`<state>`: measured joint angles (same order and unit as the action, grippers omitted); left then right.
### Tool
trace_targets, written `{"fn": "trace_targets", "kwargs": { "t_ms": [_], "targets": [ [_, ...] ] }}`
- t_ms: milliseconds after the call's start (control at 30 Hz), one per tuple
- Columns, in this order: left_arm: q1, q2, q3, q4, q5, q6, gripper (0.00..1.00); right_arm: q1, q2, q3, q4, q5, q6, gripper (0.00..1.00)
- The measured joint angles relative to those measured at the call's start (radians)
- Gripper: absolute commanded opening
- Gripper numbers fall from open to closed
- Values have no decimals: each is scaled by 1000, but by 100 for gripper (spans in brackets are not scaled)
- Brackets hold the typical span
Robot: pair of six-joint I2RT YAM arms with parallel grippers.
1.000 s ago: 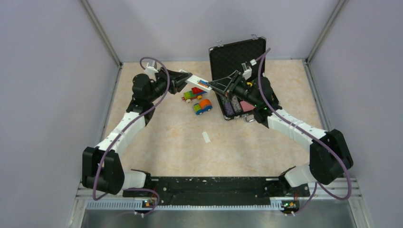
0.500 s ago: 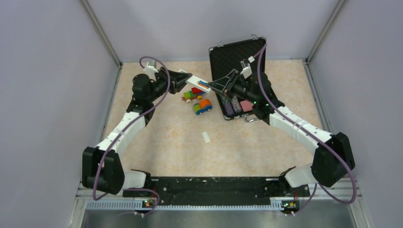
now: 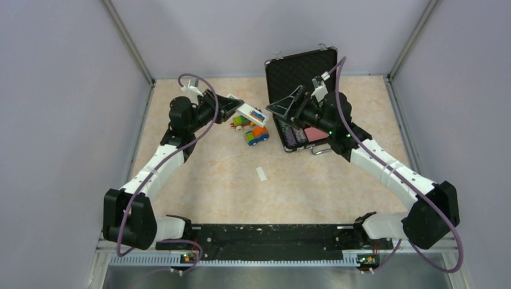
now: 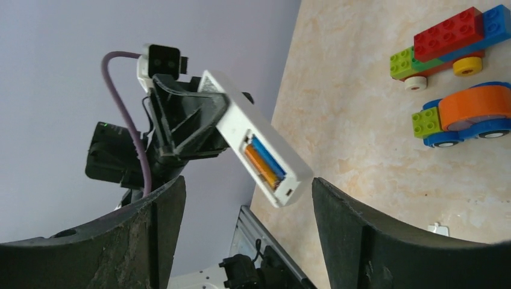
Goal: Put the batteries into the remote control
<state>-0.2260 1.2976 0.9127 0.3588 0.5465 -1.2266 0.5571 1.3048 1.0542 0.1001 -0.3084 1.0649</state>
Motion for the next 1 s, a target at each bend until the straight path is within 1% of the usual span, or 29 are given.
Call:
{"fn": "trace_targets", "kwargs": {
  "t_ms": [167,267,367,467,500,567,600,667,733,867,1000],
  "targets": [
    [13,-29,-28,-90,-30,88,0,-11,-57,0,-60,0,-81,67],
    [38,-68,-42,-187,-76,157,0,-7,-56,9,-161,5,-233,63],
    [75,-127,-77,-270,-119,212,0,32,4,23,-267,53,-409,57],
    [109,-191,-136,-333,-148,259,0,146,108,20,-353,121,-562,46],
    [117,-209,-157,-358,-156,272,0,201,146,14,-375,148,-610,43],
    [124,-245,-201,-405,-173,296,0,309,205,-10,-394,186,-689,39],
    [127,-259,-216,-425,-179,303,0,343,222,-22,-400,195,-717,38],
    [130,-302,-254,-478,-207,318,0,416,251,-55,-400,204,-785,37],
    [135,-353,-284,-542,-248,329,0,453,272,-79,-399,208,-852,40],
    [168,-412,-294,-645,-323,336,0,454,308,-80,-370,248,-951,52],
    [198,-419,-326,-645,-322,336,0,452,365,-39,-370,331,-1001,58]
  ]
}}
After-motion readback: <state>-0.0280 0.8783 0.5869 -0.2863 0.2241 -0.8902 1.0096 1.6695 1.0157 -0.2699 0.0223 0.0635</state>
